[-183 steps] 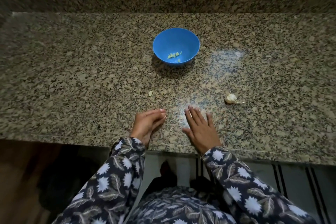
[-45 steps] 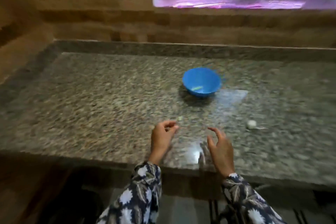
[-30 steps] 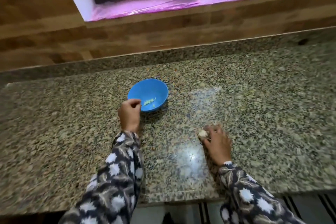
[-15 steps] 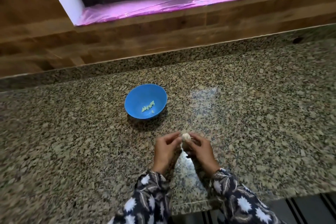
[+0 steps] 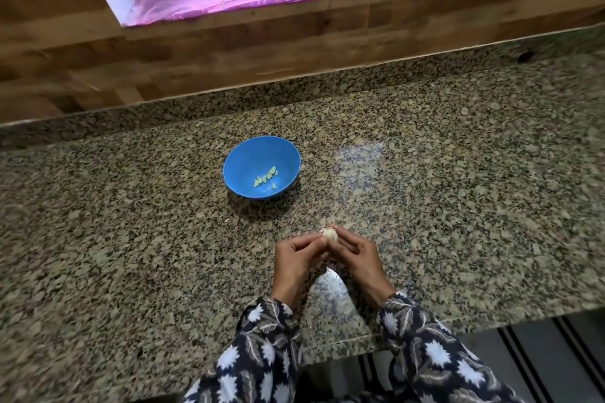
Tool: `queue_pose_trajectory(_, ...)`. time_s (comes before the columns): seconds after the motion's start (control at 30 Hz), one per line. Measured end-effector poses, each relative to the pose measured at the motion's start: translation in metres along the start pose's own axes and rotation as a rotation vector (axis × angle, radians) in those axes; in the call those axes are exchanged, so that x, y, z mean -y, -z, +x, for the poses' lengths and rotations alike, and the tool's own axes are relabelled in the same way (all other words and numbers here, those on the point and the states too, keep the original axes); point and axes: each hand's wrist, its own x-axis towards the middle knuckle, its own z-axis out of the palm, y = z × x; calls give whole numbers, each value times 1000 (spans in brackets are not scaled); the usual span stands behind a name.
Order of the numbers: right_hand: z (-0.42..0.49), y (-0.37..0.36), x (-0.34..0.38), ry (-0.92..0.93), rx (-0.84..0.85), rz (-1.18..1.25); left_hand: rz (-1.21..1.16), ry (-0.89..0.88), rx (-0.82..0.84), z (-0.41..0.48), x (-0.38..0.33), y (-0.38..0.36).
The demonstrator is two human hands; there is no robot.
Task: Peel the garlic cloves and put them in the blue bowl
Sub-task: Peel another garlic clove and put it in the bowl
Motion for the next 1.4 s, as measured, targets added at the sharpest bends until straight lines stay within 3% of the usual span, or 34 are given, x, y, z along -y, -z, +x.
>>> queue_pose_trajectory(0.23,-9,2,3,-70,86,102,77,-80,67,-3,2,13)
queue_pose_trajectory(0.53,-13,-5,-3,-76,74,163,608,-387,-78,-14,9,4)
queue_pose_trajectory(0.6,-13,-6,-5,-39,51,94,595,-300,-126,-11,10,1)
queue_pose_trajectory(0.7,-12,-3,-6,32,-27,-74,114,58,-175,-6,6,4)
queue_pose_trajectory(0.77,-8,7,-2,156,-117,-383,37,130,-215,-2,5,15)
queue_pose_trajectory(0.87,2,30,5,306,-223,-964,395,27,-202,8,8,34)
queue_pose_trajectory(0.93,7,41,6,298,-236,-1124,670,-46,-149,13,5,38)
queue_pose_trajectory(1.07,4,44,5,230,-236,-1344,798,26,2,17,-4,26)
queue_pose_trajectory(1.13,-7,34,3,305,-226,-1378,820,50,17,20,-8,22)
queue_pose_trajectory(1.2,-19,17,-4,435,-107,-1309,941,27,55,25,-8,20)
queue_pose_trajectory(1.3,-26,3,-27,410,148,-1353,1255,-85,116,28,-8,17)
queue_pose_trajectory(1.4,-21,7,-46,430,184,-1460,1503,-197,126,24,-6,12)
